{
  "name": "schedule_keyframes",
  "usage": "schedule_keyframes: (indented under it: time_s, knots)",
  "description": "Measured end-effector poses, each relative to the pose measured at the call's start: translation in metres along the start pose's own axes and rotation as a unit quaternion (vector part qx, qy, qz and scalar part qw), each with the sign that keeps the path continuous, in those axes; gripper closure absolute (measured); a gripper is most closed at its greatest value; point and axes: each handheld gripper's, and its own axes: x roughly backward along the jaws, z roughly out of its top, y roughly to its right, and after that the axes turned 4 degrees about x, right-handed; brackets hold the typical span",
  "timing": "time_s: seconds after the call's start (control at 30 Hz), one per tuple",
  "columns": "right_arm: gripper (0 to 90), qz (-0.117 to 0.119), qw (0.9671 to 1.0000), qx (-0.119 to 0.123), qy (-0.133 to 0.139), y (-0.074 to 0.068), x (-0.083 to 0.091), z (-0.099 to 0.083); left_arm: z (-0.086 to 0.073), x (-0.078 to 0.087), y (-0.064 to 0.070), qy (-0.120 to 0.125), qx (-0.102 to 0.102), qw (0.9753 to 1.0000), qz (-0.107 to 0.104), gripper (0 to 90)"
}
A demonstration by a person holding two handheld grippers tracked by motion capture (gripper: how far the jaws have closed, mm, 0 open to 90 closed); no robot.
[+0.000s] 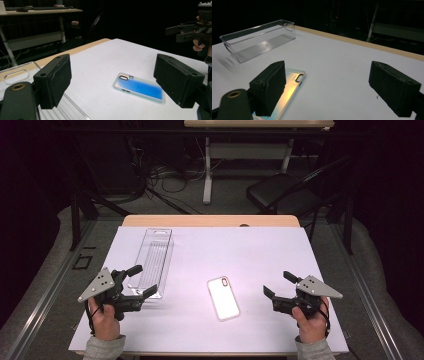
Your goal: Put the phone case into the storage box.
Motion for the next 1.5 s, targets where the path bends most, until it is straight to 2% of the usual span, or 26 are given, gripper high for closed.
schedule_keyframes:
  time_s: [0.33, 0.5, 0.8, 0.87, 1.03, 1.07, 1.2, 1.23, 1.3, 1.33, 1.47, 1.5]
  knots:
    - [13.8, -0.003, 1.0000, 0.000, -0.008, 0.000, -0.002, 0.002, 0.000, 0.000, 0.000, -0.006, 0.002, 1.0000, 0.002, 14.8]
    - [13.7, 0.004, 0.9998, -0.010, -0.017, 0.000, -0.004, 0.004, 0.001, 0.000, 0.000, -0.006, 0.003, 1.0000, 0.004, 14.9]
    - [13.6, 0.019, 0.9979, -0.011, -0.061, -0.003, -0.014, 0.012, 0.002, 0.002, 0.000, -0.008, 0.006, 0.9999, 0.002, 14.9]
    - [13.0, 0.025, 0.9964, -0.014, -0.080, -0.004, -0.021, 0.017, 0.002, 0.002, 0.000, -0.009, 0.007, 0.9999, 0.003, 14.9]
    - [10.9, 0.037, 0.9940, -0.014, -0.102, -0.005, -0.032, 0.025, 0.002, 0.002, -0.001, -0.008, 0.009, 0.9999, 0.003, 14.9]
    - [10.4, 0.045, 0.9925, -0.013, -0.113, -0.006, -0.037, 0.030, 0.002, 0.001, -0.001, -0.008, 0.009, 0.9999, 0.003, 14.9]
    - [9.2, 0.053, 0.9906, -0.012, -0.126, -0.007, -0.045, 0.038, 0.001, 0.001, -0.001, -0.009, 0.009, 0.9999, 0.004, 14.9]
    - [9.1, 0.057, 0.9889, -0.008, -0.137, -0.008, -0.051, 0.044, 0.001, 0.001, -0.001, -0.008, 0.009, 0.9999, 0.002, 14.9]
    - [9.1, 0.058, 0.9887, -0.008, -0.138, -0.009, -0.053, 0.045, 0.001, 0.001, -0.001, -0.010, 0.010, 0.9999, 0.003, 14.9]
    - [9.2, 0.067, 0.9866, -0.008, -0.149, -0.010, -0.057, 0.050, 0.001, 0.001, -0.001, -0.013, 0.009, 0.9999, 0.004, 14.9]
    - [9.3, 0.074, 0.9848, -0.008, -0.157, -0.011, -0.062, 0.054, 0.000, 0.000, -0.002, -0.012, 0.010, 0.9999, 0.004, 14.9]
    - [11.9, 0.078, 0.9830, -0.001, -0.166, -0.012, -0.065, 0.056, 0.000, -0.001, -0.002, -0.012, 0.010, 0.9999, 0.002, 14.9]
